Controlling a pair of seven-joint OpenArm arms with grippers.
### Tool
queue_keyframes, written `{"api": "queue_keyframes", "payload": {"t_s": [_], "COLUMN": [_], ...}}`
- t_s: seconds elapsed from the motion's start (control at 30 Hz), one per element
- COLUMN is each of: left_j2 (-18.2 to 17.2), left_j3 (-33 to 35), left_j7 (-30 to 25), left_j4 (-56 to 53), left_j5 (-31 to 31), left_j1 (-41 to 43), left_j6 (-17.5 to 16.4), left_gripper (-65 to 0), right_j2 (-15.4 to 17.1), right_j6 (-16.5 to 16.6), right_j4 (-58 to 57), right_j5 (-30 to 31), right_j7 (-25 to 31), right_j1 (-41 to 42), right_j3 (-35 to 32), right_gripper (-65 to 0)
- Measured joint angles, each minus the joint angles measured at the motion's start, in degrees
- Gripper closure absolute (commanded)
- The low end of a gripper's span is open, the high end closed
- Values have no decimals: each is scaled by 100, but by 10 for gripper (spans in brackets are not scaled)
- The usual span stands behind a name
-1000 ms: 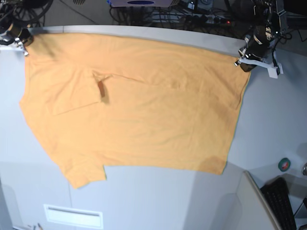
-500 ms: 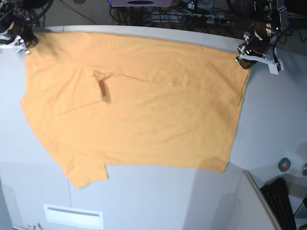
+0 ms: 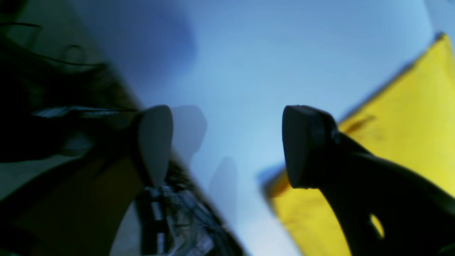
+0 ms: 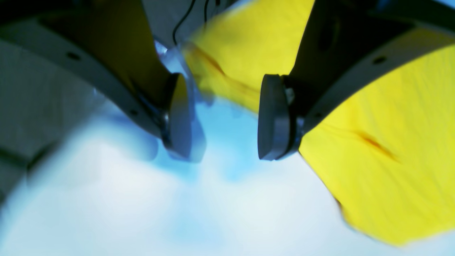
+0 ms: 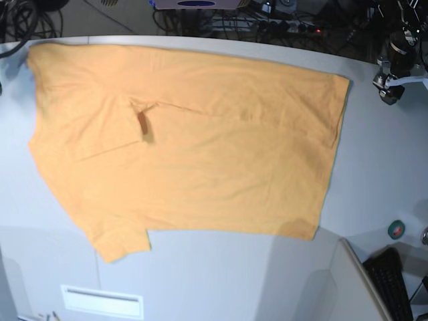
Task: Layout the t-shirt on the table in an organized manner, then fold the t-shirt properly
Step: 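Release the shirt and move both grippers to its side edges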
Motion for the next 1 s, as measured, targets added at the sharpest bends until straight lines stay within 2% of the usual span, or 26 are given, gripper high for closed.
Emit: {"api": "queue_keyframes", "payload": {"t_s": [0.07, 0.2, 0.27, 0.3, 0.33, 0.4, 0.57, 0.77, 1.0], "left_j2": [-31, -55, -44, -31, -17, -48, -26, -50, -50], "left_j3": [-11, 39, 249, 354, 474, 678, 1008, 1045, 1040], "left_j7": [-50, -101, -66, -42, -46, -94, -48, -68, -68], "left_j4": [365, 654, 807, 938, 1062, 1121, 1073, 1078, 1078], "left_j5": [9, 11, 33, 4, 2, -22, 17, 20, 22], "left_j1": [17, 31, 98, 107, 94, 28, 111, 68, 70], "left_j6": [0, -42, -400, -699, -841, -901, -822, -841, -837], "left_gripper": [-456, -454, -454, -454, -454, -454, -454, -454, -454], "right_j2": [304, 1025, 1252, 1311, 1373, 1478, 1534, 1495, 1504], "right_j6": [57, 1104, 1513, 1565, 1637, 1672, 1628, 1648, 1633], "right_j4": [-518, -1738, -2551, -2914, -3244, -3790, -4518, -5307, -5687], "right_j5": [11, -98, 4, 0, 35, 33, -76, 2, -37], "right_j7": [306, 804, 986, 1082, 1259, 1628, 2232, 3018, 3331], "right_j1": [297, 1189, 1899, 2208, 2468, 2841, 3331, 3812, 3718], "right_j3": [-472, -1617, -2232, -2485, -2708, -3123, -4146, -4758, -5362], "right_gripper": [-281, -278, -278, -279, -279, -284, -384, -389, -384]}}
